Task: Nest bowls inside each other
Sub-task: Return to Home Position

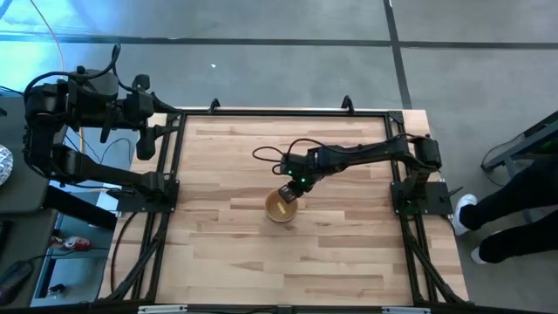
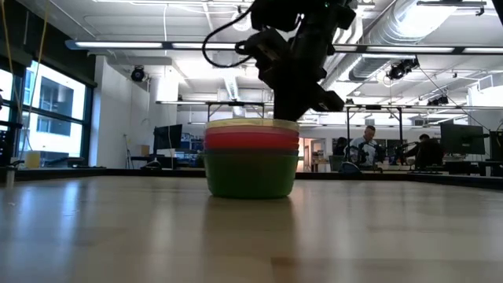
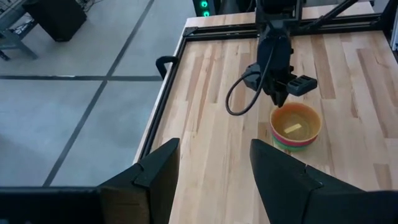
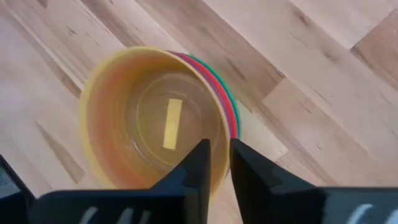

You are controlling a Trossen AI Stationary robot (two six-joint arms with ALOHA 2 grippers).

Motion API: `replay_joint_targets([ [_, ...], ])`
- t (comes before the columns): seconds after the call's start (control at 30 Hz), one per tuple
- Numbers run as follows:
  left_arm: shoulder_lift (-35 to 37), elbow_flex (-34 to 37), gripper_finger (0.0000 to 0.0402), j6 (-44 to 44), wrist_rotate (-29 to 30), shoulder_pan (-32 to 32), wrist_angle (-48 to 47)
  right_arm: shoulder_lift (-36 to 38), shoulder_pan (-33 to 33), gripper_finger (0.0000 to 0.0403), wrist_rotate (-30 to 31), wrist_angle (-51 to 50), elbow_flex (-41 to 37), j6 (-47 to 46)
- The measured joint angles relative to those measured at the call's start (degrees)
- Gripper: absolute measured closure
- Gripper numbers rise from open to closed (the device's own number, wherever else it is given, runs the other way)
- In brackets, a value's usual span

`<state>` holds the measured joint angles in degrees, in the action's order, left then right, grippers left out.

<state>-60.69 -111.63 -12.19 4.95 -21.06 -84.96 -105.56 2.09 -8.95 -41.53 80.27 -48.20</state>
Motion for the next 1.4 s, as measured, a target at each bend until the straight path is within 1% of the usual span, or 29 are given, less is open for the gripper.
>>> replay_joint_targets([
  [0.1,0.0,0.0,0.0218,0.02,-0.02,0.0,0.1,0.18,0.0,0.0338,0.3,-1.43,1.75,0.48],
  [0.23,0.0,0.0,0.0218,0.89,-0.65,0.0,0.82,0.18,-0.02,0.0329,0.39,-6.8,5.77,2.88],
  [0.33,0.3,0.97,0.0218,2.08,-3.73,0.0,2.45,0.18,-0.56,0.0329,2.03,-11.06,9.61,6.78],
  [0.43,1.62,4.19,0.0218,2.14,-6.57,0.0,5.73,0.21,-1.9,0.0329,4.84,-12.41,13.68,13.5],
  [0.57,4.53,10.67,0.0218,3.0,-9.63,0.0,11.25,0.24,-4.17,0.0329,9.7,-12.47,18.42,23.47],
  [0.67,7.8,17.15,0.0218,3.76,-12.22,0.09,17.44,0.69,-5.73,0.0328,12.42,-12.83,20.63,30.27],
  [0.8,13.1,26.93,0.0218,5.63,-15.17,0.12,29.16,3.15,-6.83,0.0328,12.81,-14.32,20.97,38.13],
  [0.93,19.18,37.05,0.0218,6.22,-16.6,0.17,41.76,8.14,-6.75,0.0328,12.83,-14.8,19.63,42.39],
  [1.03,23.73,43.9,0.0218,6.9,-16.41,0.15,49.33,13.25,-6.71,0.0328,13.16,-12.7,17.24,44.8],
  [1.1,26.35,47.84,0.0218,8.04,-15.72,0.15,53.36,16.75,-6.71,0.0328,13.1,-9.6,15.2,46.0],
  [1.2,29.61,53.29,0.0218,8.23,-9.9,0.15,57.2,22.01,-6.71,0.0328,13.03,-3.47,11.03,47.86],
  [1.3,32.12,57.97,0.0218,7.5,-3.77,0.15,60.08,27.15,-6.67,0.0328,13.07,4.7,5.88,48.84],
  [1.4,33.74,62.46,0.0218,6.94,1.16,0.15,63.07,31.58,-6.64,0.0328,12.58,13.43,0.26,50.77],
])
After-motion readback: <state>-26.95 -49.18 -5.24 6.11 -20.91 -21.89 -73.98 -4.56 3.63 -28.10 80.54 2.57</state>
